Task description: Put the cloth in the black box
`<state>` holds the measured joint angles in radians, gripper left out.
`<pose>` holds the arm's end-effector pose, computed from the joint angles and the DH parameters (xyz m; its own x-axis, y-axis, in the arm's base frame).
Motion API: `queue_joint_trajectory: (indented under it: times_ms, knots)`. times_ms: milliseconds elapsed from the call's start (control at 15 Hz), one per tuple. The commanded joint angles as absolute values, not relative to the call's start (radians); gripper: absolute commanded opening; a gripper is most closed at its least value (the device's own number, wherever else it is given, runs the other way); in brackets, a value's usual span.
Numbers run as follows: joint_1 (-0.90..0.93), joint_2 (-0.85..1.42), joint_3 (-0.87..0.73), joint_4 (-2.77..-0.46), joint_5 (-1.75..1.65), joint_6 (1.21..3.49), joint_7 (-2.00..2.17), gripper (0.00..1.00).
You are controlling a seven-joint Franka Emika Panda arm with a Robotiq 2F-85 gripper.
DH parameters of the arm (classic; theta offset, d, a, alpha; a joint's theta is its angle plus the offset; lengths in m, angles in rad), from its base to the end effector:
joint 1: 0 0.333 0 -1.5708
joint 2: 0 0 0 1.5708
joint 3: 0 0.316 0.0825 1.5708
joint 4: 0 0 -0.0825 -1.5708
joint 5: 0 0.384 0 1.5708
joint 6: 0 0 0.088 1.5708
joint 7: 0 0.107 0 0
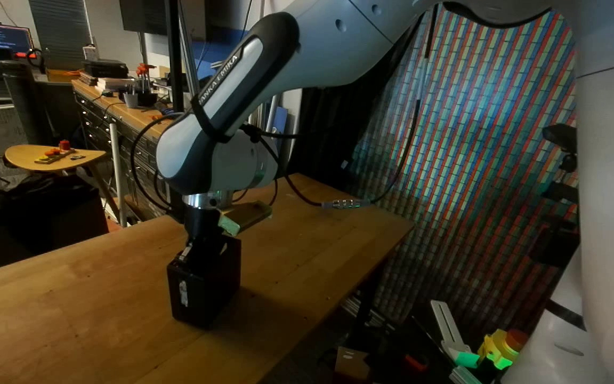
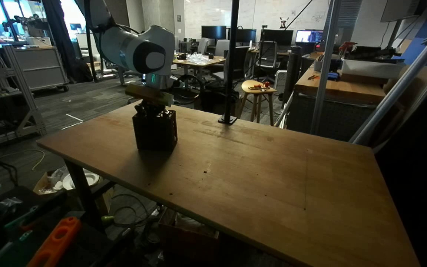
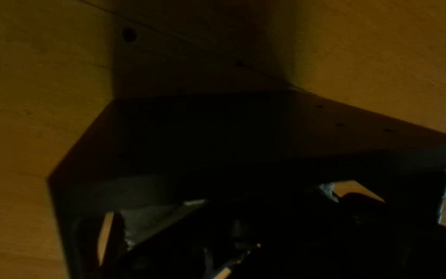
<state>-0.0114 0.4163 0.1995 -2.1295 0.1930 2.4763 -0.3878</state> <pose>0.5583 0.1062 0.2088 0.9186 0.3951 -0.0054 0.3858 -0.8997 -0.2043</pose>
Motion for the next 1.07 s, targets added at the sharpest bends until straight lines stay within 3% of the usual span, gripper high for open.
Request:
queue_joint_trajectory:
  times_ms: [0, 1000]
  knots:
    - [0.009, 0.341, 0.187, -2.158, 0.152, 2.45, -0.349, 0.01]
    - [0.052, 0.324, 0.164, -2.108, -0.026, 2.38, -0.347, 0.01]
